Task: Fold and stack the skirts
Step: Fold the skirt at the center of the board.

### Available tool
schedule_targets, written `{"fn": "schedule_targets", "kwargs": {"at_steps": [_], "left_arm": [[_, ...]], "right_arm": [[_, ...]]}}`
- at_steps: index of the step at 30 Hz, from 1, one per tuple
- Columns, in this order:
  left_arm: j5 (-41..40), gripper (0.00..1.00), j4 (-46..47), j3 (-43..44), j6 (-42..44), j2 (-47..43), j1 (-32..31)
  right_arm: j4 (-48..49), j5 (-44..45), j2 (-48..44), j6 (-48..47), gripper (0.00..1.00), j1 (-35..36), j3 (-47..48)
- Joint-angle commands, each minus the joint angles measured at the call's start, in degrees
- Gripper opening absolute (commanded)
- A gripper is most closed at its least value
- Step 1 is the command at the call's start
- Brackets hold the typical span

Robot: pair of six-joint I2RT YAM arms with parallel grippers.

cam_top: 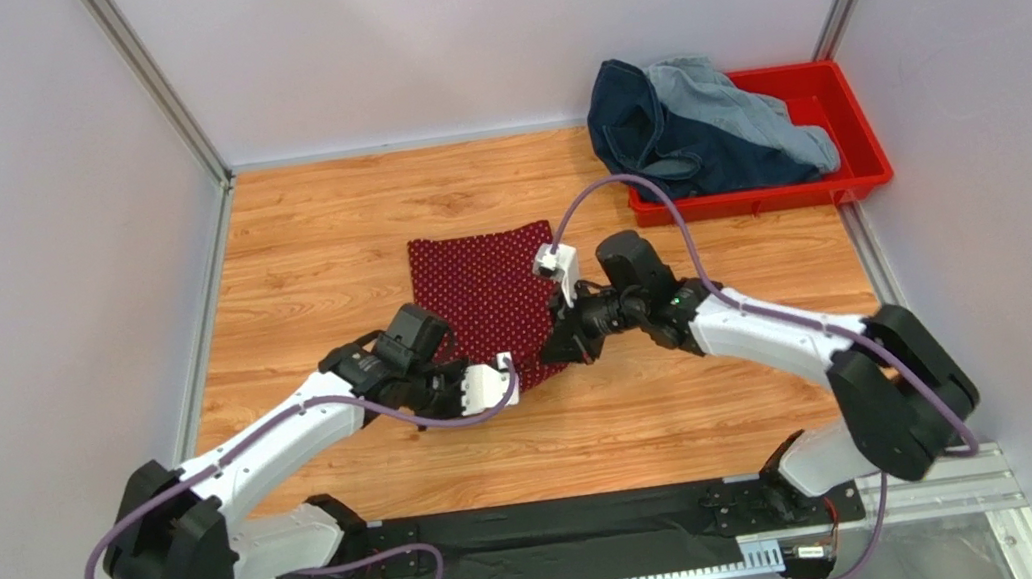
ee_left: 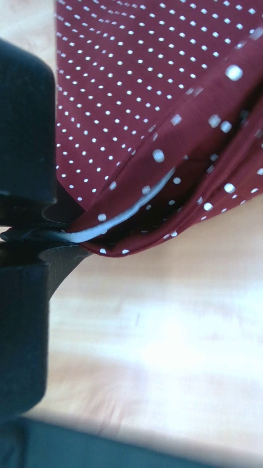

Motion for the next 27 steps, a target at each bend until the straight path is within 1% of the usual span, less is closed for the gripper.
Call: {"fn": "schedule_targets", "kwargs": {"at_steps": [1, 2, 3, 4, 5, 6, 8, 9, 10, 11, 13, 14, 15, 16, 17, 19, 20, 22, 26, 27], "left_arm": [[10.8, 0.00, -20.0, 3.6, 1.2, -4.0, -0.2], [12.4, 0.00, -22.6, 4.2, 1.7, -4.5, -0.2], [14.6, 0.00, -26.3, 5.4, 1.7, -5.0, -0.2], [15.4, 0.00, -27.6, 6.0, 1.7, -5.1, 0.0], [16.5, 0.00, -28.7, 6.5, 2.0, -5.3, 0.5], [19.0, 0.00, -29.3, 7.6, 2.5, -5.1, 2.5], [20.4, 0.00, -27.8, 8.8, 1.9, -4.3, 5.5], [20.6, 0.00, -26.2, 10.6, 1.7, -2.4, 8.7], [20.5, 0.00, -25.7, 11.9, 1.3, -1.0, 10.4], [20.2, 0.00, -25.1, 13.3, 1.1, 2.2, 13.4], [20.4, 0.00, -24.4, 18.3, 0.7, 5.8, 15.9], [20.3, 0.00, -23.3, 20.0, -1.1, 9.6, 17.7], [20.5, 0.01, -23.2, 24.0, -1.8, 11.7, 18.5], [20.4, 0.02, -23.2, 26.0, -2.4, 13.8, 19.1], [18.9, 0.02, -23.1, 30.0, -4.0, 18.1, 19.6], [17.0, 0.04, -23.4, 33.7, -5.4, 22.3, 19.9], [16.2, 0.04, -23.9, 35.1, -5.5, 25.7, 20.3], [15.5, 0.06, -24.0, 38.4, -5.8, 29.8, 20.8], [12.4, 0.10, -23.9, 43.6, -7.0, 35.6, 21.8], [11.8, 0.10, -23.7, 45.7, -8.5, 36.5, 21.9]], "right_arm": [[-9.5, 0.0, -8.4, 3.4, 0.00, 1.9, -1.8], [-10.1, -0.9, -12.1, 5.4, 0.00, 2.0, -3.2], [-10.7, -2.2, -13.6, 7.0, 0.00, 1.9, -3.5], [-11.6, -2.5, -15.1, 8.4, 0.00, 1.9, -3.9], [-11.9, -2.5, -16.1, 11.0, 0.00, 1.9, -3.8], [-12.0, -2.5, -16.8, 11.9, 0.00, 1.9, -3.5], [-12.1, -1.7, -15.7, 12.3, 0.00, 1.3, -2.0], [-12.0, -0.5, -12.6, 12.3, 0.00, 0.9, 0.3], [-12.2, 0.0, -10.8, 12.0, 0.00, -0.4, 1.5], [-12.2, 1.1, -8.5, 11.5, 0.00, -1.1, 3.2], [-11.8, 2.3, -2.2, 11.5, 0.00, -3.3, 7.4], [-11.4, 2.7, -0.3, 12.0, 0.00, -4.0, 8.8], [-10.1, 3.9, 1.5, 12.1, 0.00, -4.6, 10.0], [-9.6, 4.7, 5.2, 12.1, 0.00, -5.4, 12.5], [-9.3, 5.7, 7.0, 11.7, 0.00, -5.9, 13.7], [-9.1, 6.2, 11.9, 12.1, 0.00, -7.2, 16.7], [-9.0, 6.2, 13.4, 12.3, 0.00, -7.5, 17.7], [-8.2, 7.7, 16.2, 12.7, 0.00, -8.5, 19.0], [-4.6, 11.2, 18.9, 13.4, 0.00, -9.7, 19.7], [-3.6, 11.6, 19.5, 13.7, 0.00, -9.8, 20.0]]}}
